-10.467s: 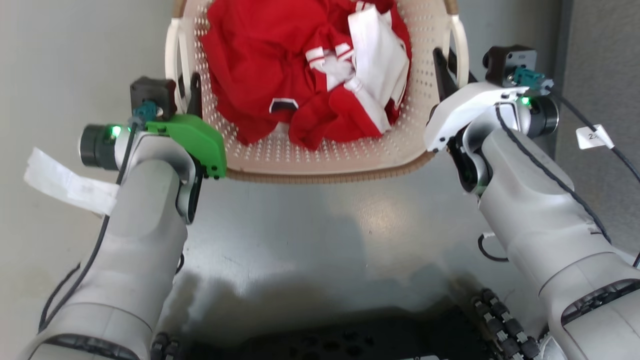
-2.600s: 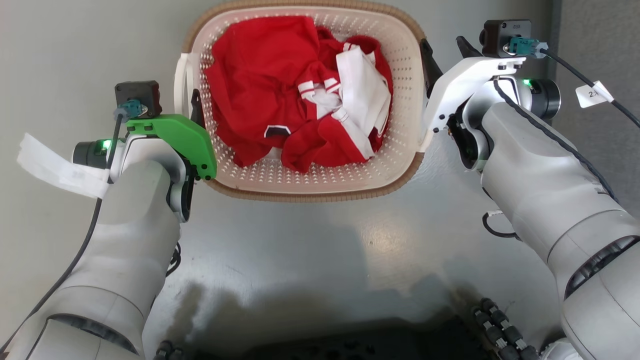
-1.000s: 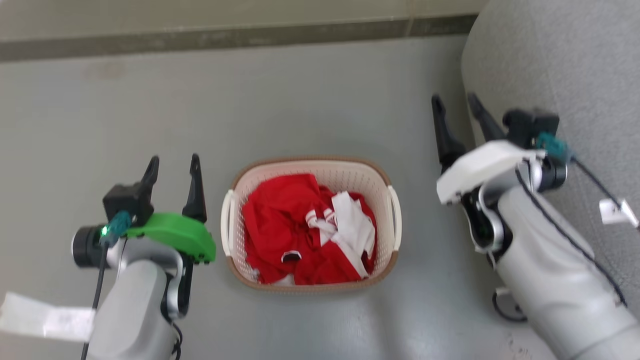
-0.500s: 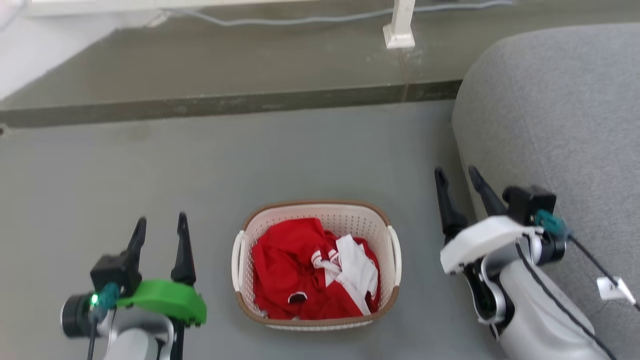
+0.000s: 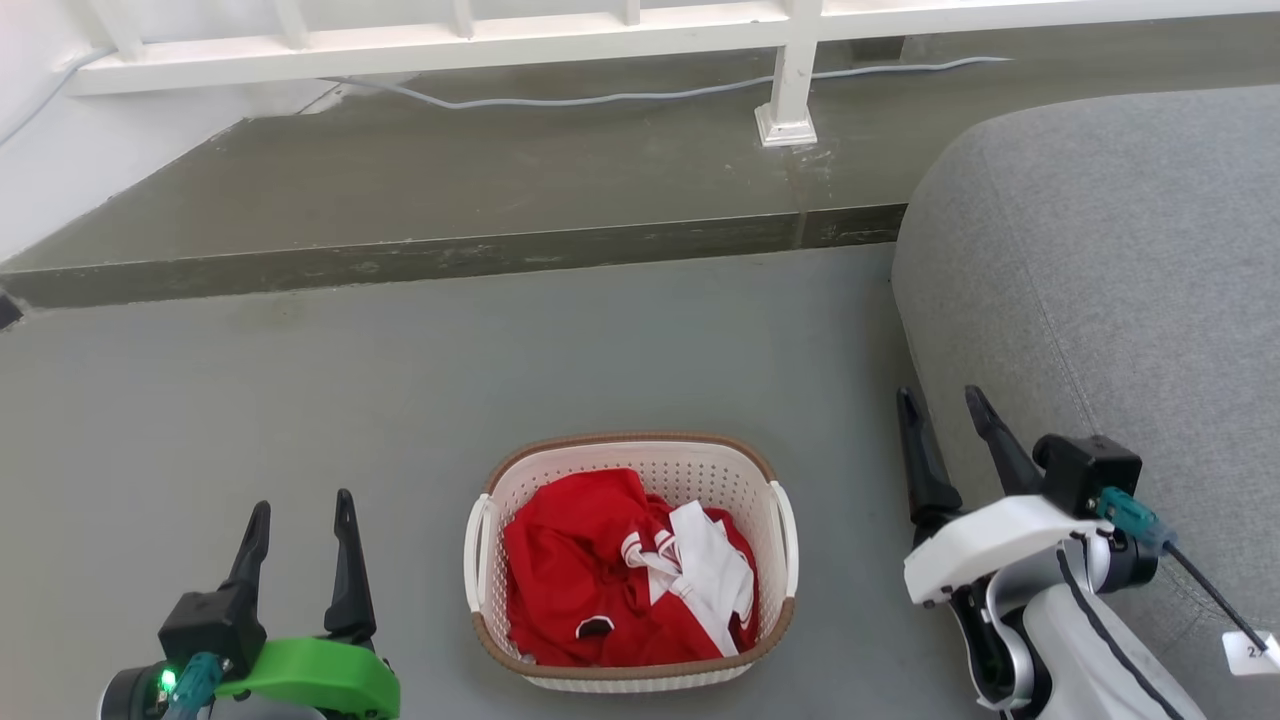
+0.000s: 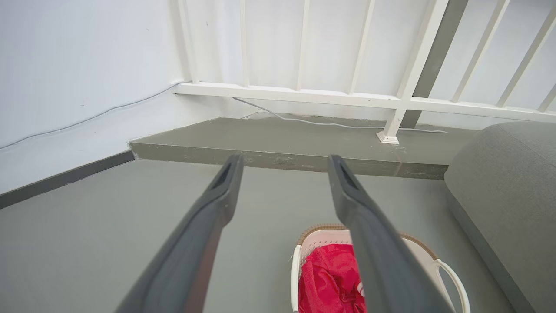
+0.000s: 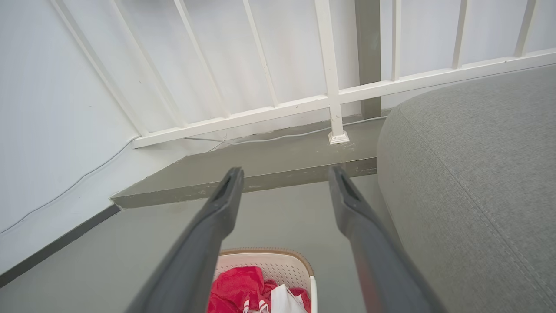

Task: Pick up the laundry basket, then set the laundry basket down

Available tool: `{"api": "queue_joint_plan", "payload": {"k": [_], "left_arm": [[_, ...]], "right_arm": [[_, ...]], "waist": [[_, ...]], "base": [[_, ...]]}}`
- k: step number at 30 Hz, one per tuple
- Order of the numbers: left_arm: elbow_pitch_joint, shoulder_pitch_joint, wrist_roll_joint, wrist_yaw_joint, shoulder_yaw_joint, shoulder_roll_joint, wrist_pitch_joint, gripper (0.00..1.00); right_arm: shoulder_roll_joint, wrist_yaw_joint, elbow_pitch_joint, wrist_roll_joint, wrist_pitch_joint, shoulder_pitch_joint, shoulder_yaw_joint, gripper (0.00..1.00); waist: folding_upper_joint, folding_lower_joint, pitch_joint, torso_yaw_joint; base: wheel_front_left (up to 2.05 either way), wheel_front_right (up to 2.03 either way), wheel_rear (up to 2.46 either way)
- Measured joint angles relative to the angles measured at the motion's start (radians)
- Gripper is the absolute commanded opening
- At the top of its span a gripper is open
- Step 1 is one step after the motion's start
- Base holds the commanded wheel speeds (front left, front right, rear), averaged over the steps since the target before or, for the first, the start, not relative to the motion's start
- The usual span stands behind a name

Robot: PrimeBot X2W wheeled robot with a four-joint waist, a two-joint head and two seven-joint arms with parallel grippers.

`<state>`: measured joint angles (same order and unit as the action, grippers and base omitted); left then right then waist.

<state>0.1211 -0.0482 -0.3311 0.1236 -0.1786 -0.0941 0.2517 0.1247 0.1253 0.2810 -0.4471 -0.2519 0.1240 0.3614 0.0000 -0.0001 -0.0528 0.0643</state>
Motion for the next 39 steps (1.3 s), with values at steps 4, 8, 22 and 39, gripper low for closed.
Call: {"api": "queue_joint_plan", "payload": {"k": [4,8,22,39], "left_arm": [[-0.023,-0.018,0.005,0.0,0.011,0.008,0.0,1.0],[-0.051,-0.042,0.036,0.0,0.017,0.009,0.0,1.0],[-0.127,-0.087,0.054,0.0,0.021,0.018,0.0,1.0],[-0.096,-0.124,0.005,-0.01,0.011,0.036,-0.004,0.0]], "right_arm": [[-0.006,0.0,-0.015,0.014,0.0,-0.019,-0.007,1.0],[-0.015,0.0,-0.034,0.021,0.0,-0.041,-0.019,1.0],[-0.031,0.0,-0.088,0.056,0.0,-0.076,-0.05,1.0],[-0.043,-0.014,-0.064,0.01,0.002,-0.136,-0.065,0.0]], "waist": [[0.0,0.0,0.002,0.001],[0.0,0.0,0.001,0.002],[0.0,0.0,-0.003,0.007],[0.0,0.0,-0.005,0.002]], "base": [[0.0,0.0,0.0],[0.0,0.0,0.0],[0.0,0.0,0.0],[0.0,0.0,0.0]]}}
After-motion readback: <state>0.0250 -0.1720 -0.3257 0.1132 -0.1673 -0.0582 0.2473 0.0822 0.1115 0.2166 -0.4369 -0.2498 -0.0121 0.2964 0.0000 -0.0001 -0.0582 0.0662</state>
